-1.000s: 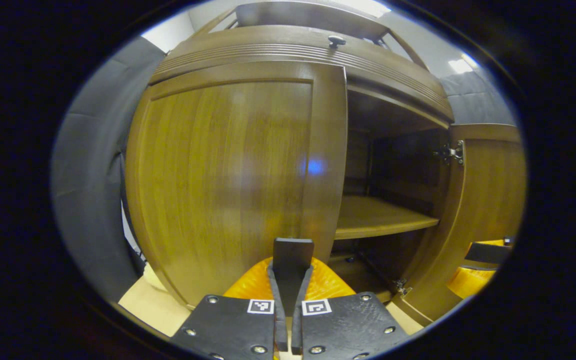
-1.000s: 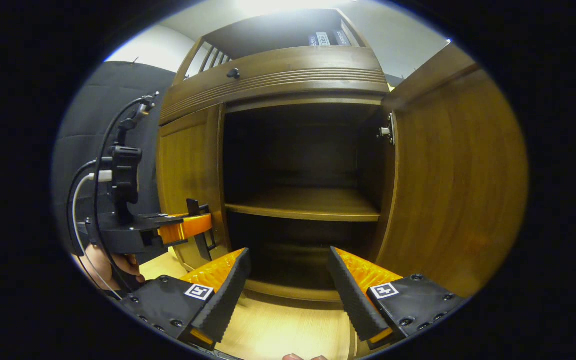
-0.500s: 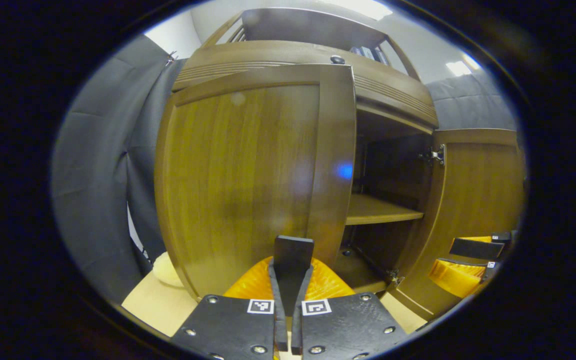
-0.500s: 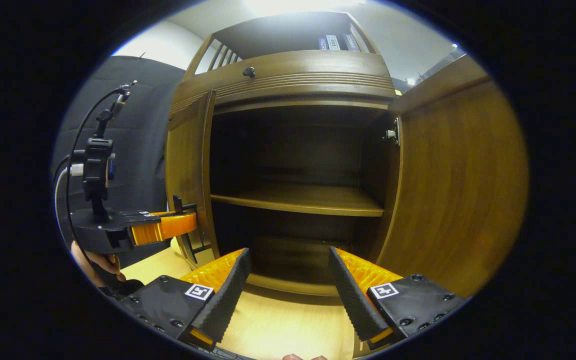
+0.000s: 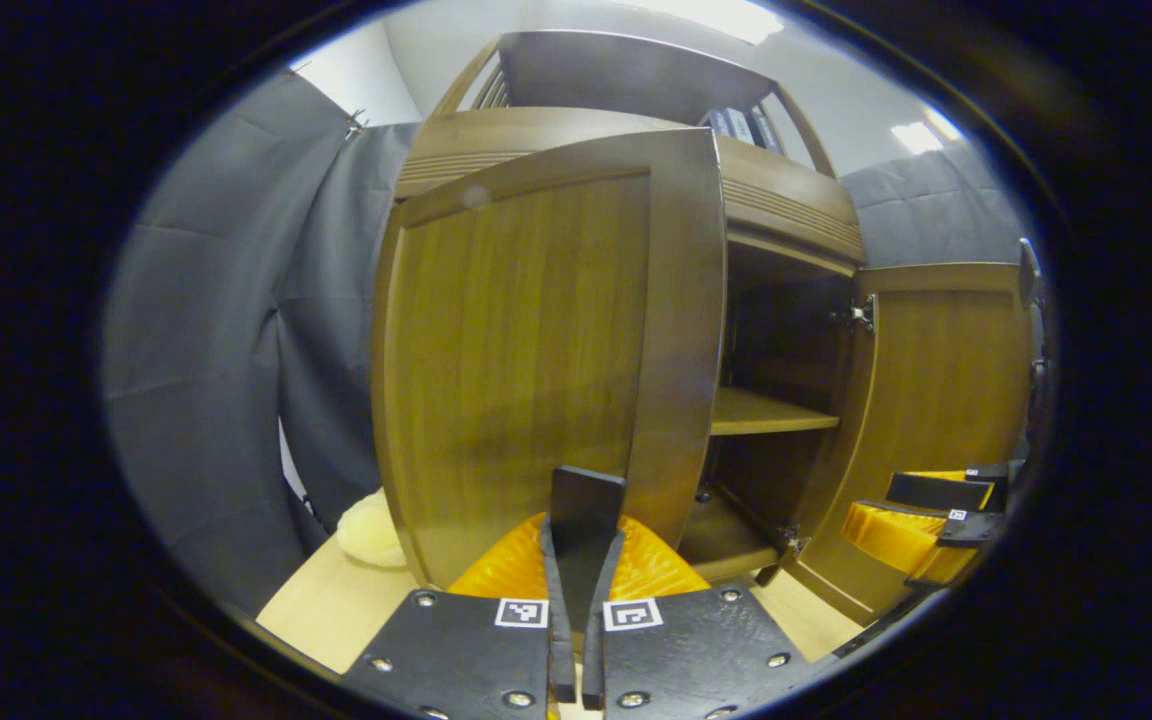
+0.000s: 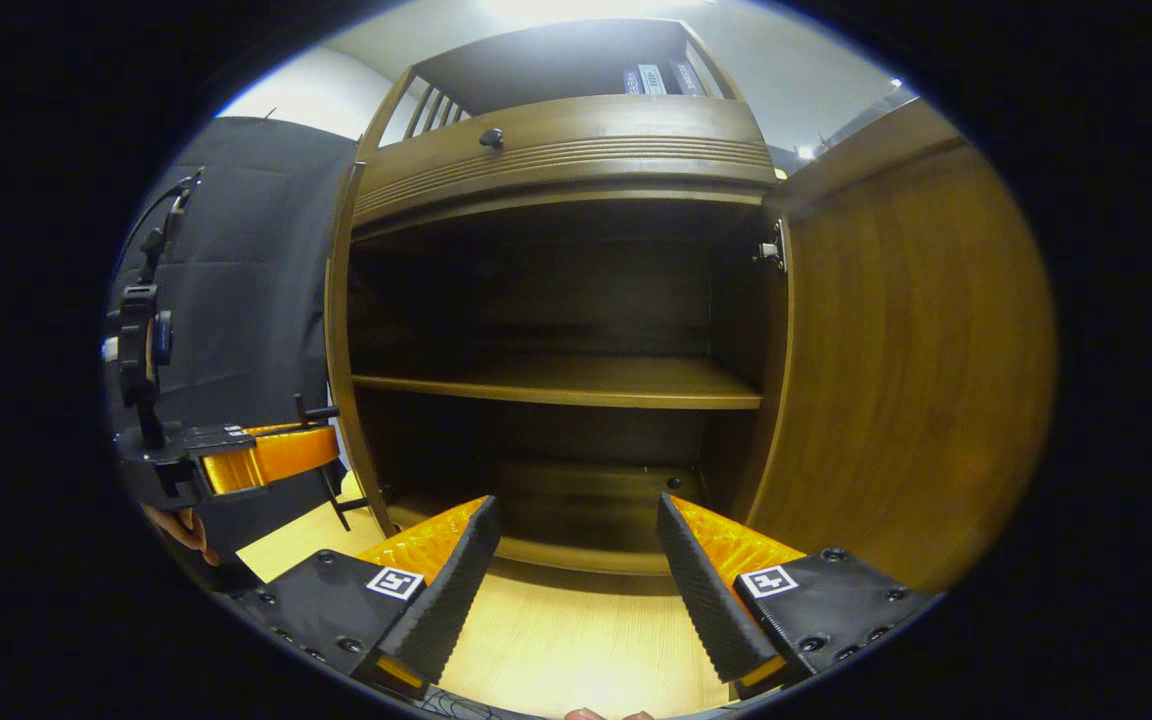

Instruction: Open the right door of the double-door shoe cabinet with the right hand, and open the left door with the left hand.

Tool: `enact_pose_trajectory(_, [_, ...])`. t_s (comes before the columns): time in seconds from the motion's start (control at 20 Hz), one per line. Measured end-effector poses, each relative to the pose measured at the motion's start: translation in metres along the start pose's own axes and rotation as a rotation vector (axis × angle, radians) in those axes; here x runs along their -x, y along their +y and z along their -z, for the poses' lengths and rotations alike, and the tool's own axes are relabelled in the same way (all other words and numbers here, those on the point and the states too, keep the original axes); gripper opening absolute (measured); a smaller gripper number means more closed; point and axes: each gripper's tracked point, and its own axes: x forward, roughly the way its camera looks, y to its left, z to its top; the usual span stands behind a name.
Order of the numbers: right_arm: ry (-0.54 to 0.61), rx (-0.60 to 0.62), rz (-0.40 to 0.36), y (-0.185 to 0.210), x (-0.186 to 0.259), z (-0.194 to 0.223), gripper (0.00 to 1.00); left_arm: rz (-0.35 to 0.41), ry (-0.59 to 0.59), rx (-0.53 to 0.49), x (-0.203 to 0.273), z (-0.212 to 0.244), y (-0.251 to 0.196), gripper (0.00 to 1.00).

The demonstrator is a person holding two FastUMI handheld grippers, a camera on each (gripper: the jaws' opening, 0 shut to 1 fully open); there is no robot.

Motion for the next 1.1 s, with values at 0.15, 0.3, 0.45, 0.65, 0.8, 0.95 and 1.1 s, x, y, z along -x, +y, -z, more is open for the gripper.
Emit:
enact_pose_trajectory(0.15, [-0.001,0.001,-0.004,0.006,0.008,0.003,0.95,-0.009,-0.001,-0.008,0.010,0.001,0.007,0.05])
enact_pose_trajectory(0.3, [-0.005,0.006,0.001,0.008,0.014,0.005,0.95,-0.013,0.000,-0.007,0.020,0.001,0.016,0.05])
enact_pose_trajectory(0.45, [-0.011,0.006,0.015,0.007,0.019,0.003,0.95,-0.018,-0.003,-0.014,0.027,0.001,0.023,0.05])
enact_pose_trajectory(0.65, [-0.013,0.008,0.039,0.003,0.024,-0.003,0.95,-0.042,-0.015,-0.025,0.045,0.000,0.041,0.05])
enact_pose_trajectory(0.8, [-0.013,0.006,0.053,-0.001,0.024,-0.007,0.95,-0.052,-0.032,-0.033,0.057,-0.001,0.055,0.05])
enact_pose_trajectory(0.95, [-0.005,0.013,0.060,-0.003,0.022,-0.005,0.95,-0.038,-0.039,0.007,0.064,-0.003,0.065,0.05])
enact_pose_trajectory(1.1, [0.010,0.015,0.052,-0.002,0.019,-0.004,0.95,-0.028,-0.037,-0.002,0.067,-0.003,0.068,0.04])
